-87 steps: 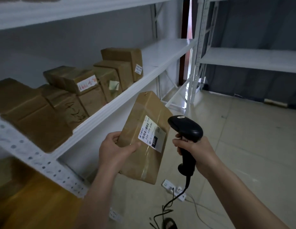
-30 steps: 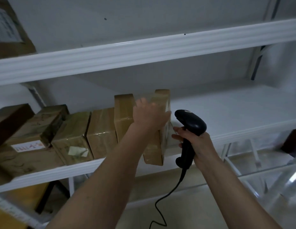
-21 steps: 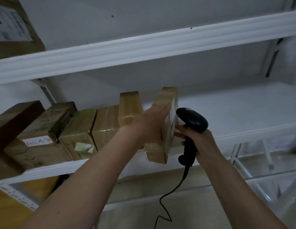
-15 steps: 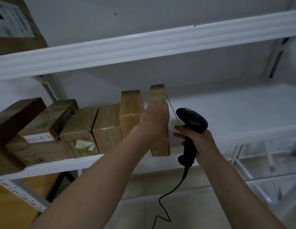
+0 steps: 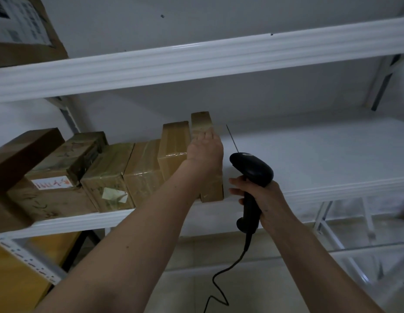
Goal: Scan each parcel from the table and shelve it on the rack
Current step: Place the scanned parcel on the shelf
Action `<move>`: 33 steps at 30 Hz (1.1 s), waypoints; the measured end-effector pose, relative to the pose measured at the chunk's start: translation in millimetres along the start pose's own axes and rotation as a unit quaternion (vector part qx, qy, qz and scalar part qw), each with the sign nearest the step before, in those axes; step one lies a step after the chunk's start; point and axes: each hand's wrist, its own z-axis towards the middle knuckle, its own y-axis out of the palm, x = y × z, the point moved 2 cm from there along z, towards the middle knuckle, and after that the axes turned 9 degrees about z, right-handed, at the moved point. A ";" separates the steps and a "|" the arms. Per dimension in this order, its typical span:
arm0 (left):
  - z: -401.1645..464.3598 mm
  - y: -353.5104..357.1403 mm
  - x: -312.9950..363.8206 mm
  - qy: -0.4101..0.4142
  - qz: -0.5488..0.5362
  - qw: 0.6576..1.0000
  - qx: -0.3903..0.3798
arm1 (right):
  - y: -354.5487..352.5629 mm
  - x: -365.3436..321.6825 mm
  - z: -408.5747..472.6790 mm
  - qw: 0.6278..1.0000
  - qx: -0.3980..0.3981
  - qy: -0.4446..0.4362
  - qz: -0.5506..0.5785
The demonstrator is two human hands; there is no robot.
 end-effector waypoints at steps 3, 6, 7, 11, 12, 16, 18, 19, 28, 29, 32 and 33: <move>-6.9 -0.2 -1.6 0.017 -0.031 0.999 0.023 | 2.5 -0.5 -1.8 1.000 -0.005 0.000 0.003; -21.4 0.5 -2.4 0.029 -0.079 0.994 0.065 | 7.7 -0.8 -4.8 1.000 -0.011 -0.005 0.005; -28.2 1.0 -3.5 0.032 -0.108 0.990 0.083 | 9.8 -0.1 -6.0 1.000 -0.012 -0.007 0.003; -67.3 4.2 -15.7 0.029 -0.269 0.943 0.192 | 23.6 6.1 -13.2 0.999 -0.035 -0.018 -0.015; -78.6 6.8 -21.5 0.016 -0.291 0.930 0.225 | 28.5 9.8 -15.3 0.999 -0.046 -0.018 -0.020; -120.2 34.7 -54.8 -0.076 -0.328 0.911 0.240 | 52.9 35.2 -24.4 0.994 -0.102 0.004 -0.048; -142.3 54.8 -75.9 -0.114 -0.334 0.913 0.204 | 68.3 53.6 -30.8 0.990 -0.124 0.023 -0.058; -152.1 65.1 -84.4 -0.130 -0.339 0.912 0.192 | 73.1 60.9 -33.3 0.990 -0.126 0.032 -0.061; -298.3 151.6 -204.3 -0.287 -0.340 0.894 0.044 | 159.0 154.8 -95.9 0.978 -0.139 0.104 -0.118; -316.1 160.1 -219.9 -0.304 -0.344 0.888 0.032 | 173.6 167.0 -104.3 0.975 -0.145 0.112 -0.124; -367.5 178.0 -266.6 -0.347 -0.346 0.872 0.019 | 224.7 203.9 -129.3 0.967 -0.166 0.130 -0.145; -384.3 182.0 -281.5 -0.356 -0.340 0.870 0.019 | 243.5 216.0 -138.0 0.964 -0.173 0.134 -0.152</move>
